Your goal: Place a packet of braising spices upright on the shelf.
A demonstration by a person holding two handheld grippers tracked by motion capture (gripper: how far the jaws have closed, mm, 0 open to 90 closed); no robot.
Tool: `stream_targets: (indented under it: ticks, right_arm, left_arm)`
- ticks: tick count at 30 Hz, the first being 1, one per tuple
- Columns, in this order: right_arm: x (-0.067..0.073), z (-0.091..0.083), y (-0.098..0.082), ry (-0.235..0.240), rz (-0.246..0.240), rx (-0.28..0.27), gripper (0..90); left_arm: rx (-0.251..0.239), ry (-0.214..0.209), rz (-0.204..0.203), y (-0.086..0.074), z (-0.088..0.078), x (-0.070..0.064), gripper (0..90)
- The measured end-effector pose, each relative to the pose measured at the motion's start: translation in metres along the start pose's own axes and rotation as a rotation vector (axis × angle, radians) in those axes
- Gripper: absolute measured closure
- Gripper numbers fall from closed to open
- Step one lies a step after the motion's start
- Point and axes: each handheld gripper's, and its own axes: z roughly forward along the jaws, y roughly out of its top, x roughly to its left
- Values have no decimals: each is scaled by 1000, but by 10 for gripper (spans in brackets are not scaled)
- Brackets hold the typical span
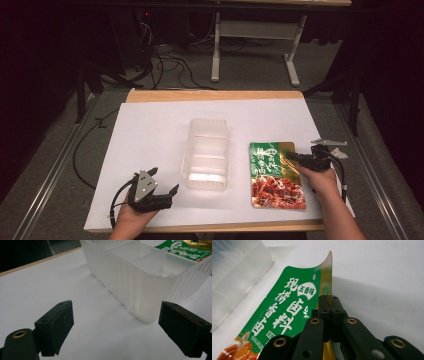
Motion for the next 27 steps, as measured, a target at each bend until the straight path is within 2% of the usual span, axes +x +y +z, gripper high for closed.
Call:
stream_targets:
  ticks: [4, 7, 13, 20, 27]
  right_arm:
    - [6, -11, 2, -2, -17, -34, 900]
    - [12, -24, 4, 9, -24, -79, 900]
    - [28, -44, 10, 26, -68, -168, 900]
    - [42, -64, 18, 7, -111, -287, 900]
    - [47, -79, 23, -13, -127, -364, 900]
  left_arm:
    - [0, 2, 4, 0, 0, 0, 131]
    - [-5, 4, 1, 0, -1, 0, 132]
    - [-3, 4, 3, 0, -1, 0, 133]
    - [-9, 7, 0, 0, -2, 2, 134]
    - [-10, 6, 2, 1, -2, 1, 135]
